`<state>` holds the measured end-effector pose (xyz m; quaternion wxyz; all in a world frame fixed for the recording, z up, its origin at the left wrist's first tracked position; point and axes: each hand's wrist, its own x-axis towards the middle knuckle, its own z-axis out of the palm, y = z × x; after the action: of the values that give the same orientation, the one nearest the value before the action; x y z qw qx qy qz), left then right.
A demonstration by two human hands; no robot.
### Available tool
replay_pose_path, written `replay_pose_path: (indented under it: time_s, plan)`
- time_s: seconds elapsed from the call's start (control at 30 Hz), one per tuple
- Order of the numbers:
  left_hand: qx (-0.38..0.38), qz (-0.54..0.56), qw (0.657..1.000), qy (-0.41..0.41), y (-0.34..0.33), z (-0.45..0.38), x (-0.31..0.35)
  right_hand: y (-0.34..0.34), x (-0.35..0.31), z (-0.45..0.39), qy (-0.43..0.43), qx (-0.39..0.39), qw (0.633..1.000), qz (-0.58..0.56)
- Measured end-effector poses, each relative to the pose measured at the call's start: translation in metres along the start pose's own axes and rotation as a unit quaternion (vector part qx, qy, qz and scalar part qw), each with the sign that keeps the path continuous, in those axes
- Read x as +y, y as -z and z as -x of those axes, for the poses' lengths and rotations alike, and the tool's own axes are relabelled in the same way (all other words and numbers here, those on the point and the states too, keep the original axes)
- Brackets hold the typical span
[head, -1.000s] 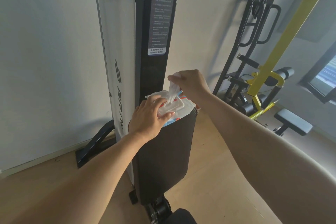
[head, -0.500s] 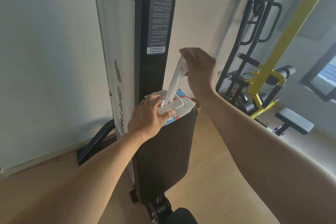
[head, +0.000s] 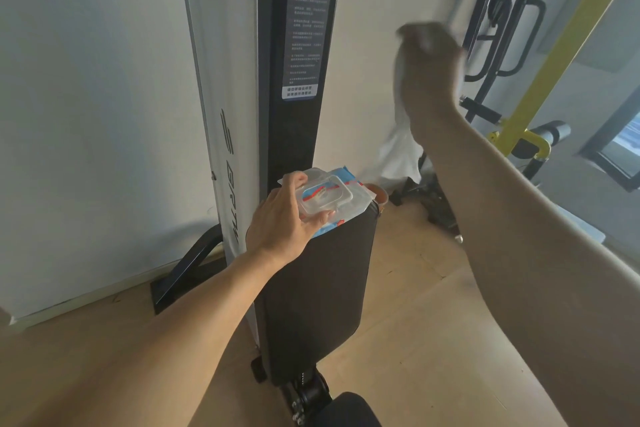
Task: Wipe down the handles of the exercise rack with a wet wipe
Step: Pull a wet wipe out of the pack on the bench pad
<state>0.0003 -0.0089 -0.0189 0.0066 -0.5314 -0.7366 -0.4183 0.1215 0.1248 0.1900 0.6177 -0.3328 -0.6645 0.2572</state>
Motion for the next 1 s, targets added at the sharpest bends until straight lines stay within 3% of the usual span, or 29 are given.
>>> replay_pose_path:
  time_s: [0.03, 0.1, 0.17, 0.23, 0.33, 0.43, 0.57, 0.73, 0.83, 0.9, 0.93, 1.0]
  plan:
    - [0.0, 0.001, 1.0, 0.002, 0.0, 0.0, 0.0, -0.003, 0.007, 0.007, -0.017, -0.114, 0.99, 0.077]
    - [0.006, 0.0, 1.0, 0.006, -0.001, 0.001, 0.0, -0.008, 0.021, 0.032, -0.041, -0.323, 0.918, 0.225]
    - [0.015, -0.009, 1.0, 0.003, -0.002, 0.001, -0.002, -0.011, 0.039, 0.061, -0.055, -0.426, 0.846, 0.316]
    - [0.013, -0.018, 1.0, -0.002, -0.002, 0.0, -0.002, -0.015, 0.059, 0.083, -0.062, -0.429, 0.826, 0.361]
    - [0.012, -0.014, 1.0, -0.013, 0.0, 0.0, 0.003, -0.019, 0.08, 0.094, -0.097, -0.396, 0.835, 0.37]
    - [0.009, 0.009, 1.0, -0.022, 0.003, 0.001, 0.007, -0.02, 0.087, 0.092, -0.095, -0.425, 0.819, 0.374]
    - [0.023, 0.023, 0.998, -0.048, 0.005, 0.002, 0.008, -0.021, 0.092, 0.092, -0.184, -0.387, 0.861, 0.275]
    - [-0.005, 0.045, 0.999, -0.017, 0.007, 0.003, 0.006, -0.014, 0.099, 0.084, -0.251, -0.393, 0.856, 0.223]
    - [-0.002, 0.002, 0.998, -0.068, 0.002, 0.003, -0.005, 0.003, 0.104, 0.068, -0.265, -0.283, 0.904, 0.179]
    - [0.002, -0.025, 0.996, -0.086, 0.0, 0.003, -0.007, 0.01, 0.101, 0.065, -0.201, -0.21, 0.929, 0.231]
    - [0.0, -0.03, 0.996, -0.082, -0.001, 0.002, -0.006, 0.009, 0.1, 0.068, -0.159, -0.238, 0.925, 0.248]
    - [0.005, -0.038, 0.996, -0.079, -0.001, 0.002, -0.002, 0.004, 0.094, 0.082, -0.09, -0.372, 0.883, 0.271]
